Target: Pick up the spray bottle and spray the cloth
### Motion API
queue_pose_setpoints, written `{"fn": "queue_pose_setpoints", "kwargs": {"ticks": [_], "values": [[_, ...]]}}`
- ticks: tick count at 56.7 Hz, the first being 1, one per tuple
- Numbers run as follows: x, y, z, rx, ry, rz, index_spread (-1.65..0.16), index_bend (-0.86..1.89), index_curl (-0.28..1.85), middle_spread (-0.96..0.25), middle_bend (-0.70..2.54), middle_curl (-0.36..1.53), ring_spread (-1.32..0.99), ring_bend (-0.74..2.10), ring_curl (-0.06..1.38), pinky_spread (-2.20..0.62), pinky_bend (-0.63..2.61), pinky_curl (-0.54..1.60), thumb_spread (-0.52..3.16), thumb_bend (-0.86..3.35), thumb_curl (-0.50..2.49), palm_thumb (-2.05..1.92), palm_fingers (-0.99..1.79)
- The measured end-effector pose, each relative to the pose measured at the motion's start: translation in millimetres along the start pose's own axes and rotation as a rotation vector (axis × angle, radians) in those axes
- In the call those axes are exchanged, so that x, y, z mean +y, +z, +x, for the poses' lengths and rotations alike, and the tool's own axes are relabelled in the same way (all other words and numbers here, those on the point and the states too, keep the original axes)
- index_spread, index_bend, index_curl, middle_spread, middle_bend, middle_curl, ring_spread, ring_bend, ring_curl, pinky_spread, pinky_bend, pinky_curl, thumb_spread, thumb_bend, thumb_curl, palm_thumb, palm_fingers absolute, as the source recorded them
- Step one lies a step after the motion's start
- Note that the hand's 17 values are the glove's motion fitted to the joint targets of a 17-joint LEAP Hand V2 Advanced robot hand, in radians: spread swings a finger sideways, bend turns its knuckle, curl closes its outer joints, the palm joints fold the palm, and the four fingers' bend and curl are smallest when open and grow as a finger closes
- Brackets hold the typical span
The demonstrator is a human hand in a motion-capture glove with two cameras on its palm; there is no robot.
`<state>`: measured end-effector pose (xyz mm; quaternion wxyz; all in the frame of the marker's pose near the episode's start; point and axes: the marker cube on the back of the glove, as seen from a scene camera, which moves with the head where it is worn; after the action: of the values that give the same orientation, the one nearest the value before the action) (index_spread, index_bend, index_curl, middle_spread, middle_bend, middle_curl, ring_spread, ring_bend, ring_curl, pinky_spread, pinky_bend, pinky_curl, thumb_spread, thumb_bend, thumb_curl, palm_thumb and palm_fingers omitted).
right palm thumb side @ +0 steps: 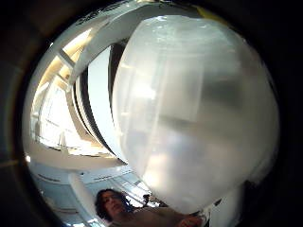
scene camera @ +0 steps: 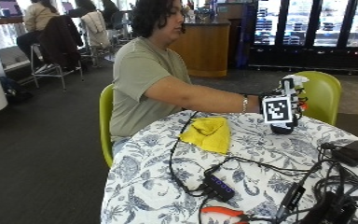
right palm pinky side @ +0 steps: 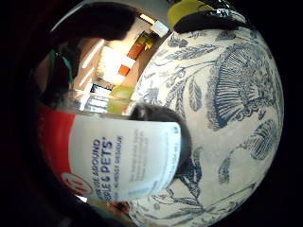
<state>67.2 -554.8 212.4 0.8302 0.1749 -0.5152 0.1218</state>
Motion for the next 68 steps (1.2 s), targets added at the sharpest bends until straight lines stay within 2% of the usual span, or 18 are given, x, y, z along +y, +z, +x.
{"fn": "queue_pose_setpoints", "kwargs": {"ticks": [4, 10, 14, 17, 19, 21, 25, 32, 44, 51, 57, 68], "values": [[1.0, -0.7, 2.9, 0.046, 0.027, -0.004, -0.21, 0.17, 0.59, -0.16, 0.55, 0.60, -0.18, 0.62, 0.48, -0.15, 0.20, 0.39, 1.26, 0.00, 0.60, 1.11, 1.18], [8.0, -6.4, -2.2, 0.023, 0.145, -0.051, -0.22, 0.18, 0.60, -0.15, 0.52, 0.59, -0.18, 0.60, 0.48, -0.13, 0.17, 0.38, 1.27, -0.02, 0.59, 1.08, 1.12], [19.9, -17.0, -1.4, 0.082, 0.176, -0.084, -0.22, 0.24, 0.61, -0.11, 0.46, 0.56, -0.14, 0.50, 0.46, -0.04, 0.09, 0.34, 1.26, -0.06, 0.54, 0.97, 0.92], [28.8, -28.6, -16.5, 0.077, 0.163, -0.056, -0.26, 0.19, 0.60, -0.07, 0.35, 0.53, -0.10, 0.40, 0.46, 0.05, 0.15, 0.36, 1.17, -0.09, 0.50, 0.85, 0.51], [36.5, -35.1, -29.3, 0.065, 0.147, -0.051, -0.28, 0.15, 0.59, -0.05, 0.32, 0.51, -0.09, 0.37, 0.45, 0.09, 0.19, 0.37, 1.13, -0.08, 0.49, 0.82, 0.43], [47.8, -43.8, -37.1, 0.102, 0.122, -0.079, -0.30, 0.10, 0.54, -0.03, 0.30, 0.49, -0.08, 0.35, 0.42, 0.11, 0.19, 0.35, 1.10, -0.07, 0.48, 0.79, 0.41], [84.3, -68.8, -39.0, 0.326, 0.045, -0.225, -0.32, 0.03, 0.44, -0.01, 0.27, 0.46, -0.06, 0.35, 0.38, 0.14, 0.24, 0.35, 1.06, -0.05, 0.46, 0.76, 0.38], [148.5, -108.4, -49.0, 0.564, -0.061, -0.392, -0.36, 0.05, 0.35, 0.00, 0.22, 0.43, -0.05, 0.37, 0.37, 0.17, 0.32, 0.37, 1.02, -0.04, 0.42, 0.72, 0.29], [242.6, -162.4, -59.9, 0.730, -0.128, -0.570, -0.39, 0.11, 0.27, -0.02, 0.21, 0.40, -0.06, 0.40, 0.36, 0.19, 0.32, 0.37, 1.00, -0.04, 0.38, 0.65, 0.27], [287.8, -194.1, -66.2, 0.919, -0.170, -0.641, -0.41, 0.13, 0.26, -0.04, 0.19, 0.38, -0.07, 0.40, 0.36, 0.19, 0.31, 0.36, 1.00, -0.03, 0.37, 0.64, 0.25], [314.9, -212.8, -74.6, 1.032, -0.219, -0.633, -0.42, 0.13, 0.25, -0.04, 0.19, 0.37, -0.07, 0.39, 0.35, 0.19, 0.32, 0.36, 1.00, -0.02, 0.36, 0.65, 0.25], [353.1, -218.0, -82.3, 1.105, -0.234, -0.627, -0.42, 0.14, 0.24, -0.04, 0.19, 0.36, -0.08, 0.39, 0.34, 0.19, 0.31, 0.36, 1.02, -0.02, 0.36, 0.67, 0.26]]}}
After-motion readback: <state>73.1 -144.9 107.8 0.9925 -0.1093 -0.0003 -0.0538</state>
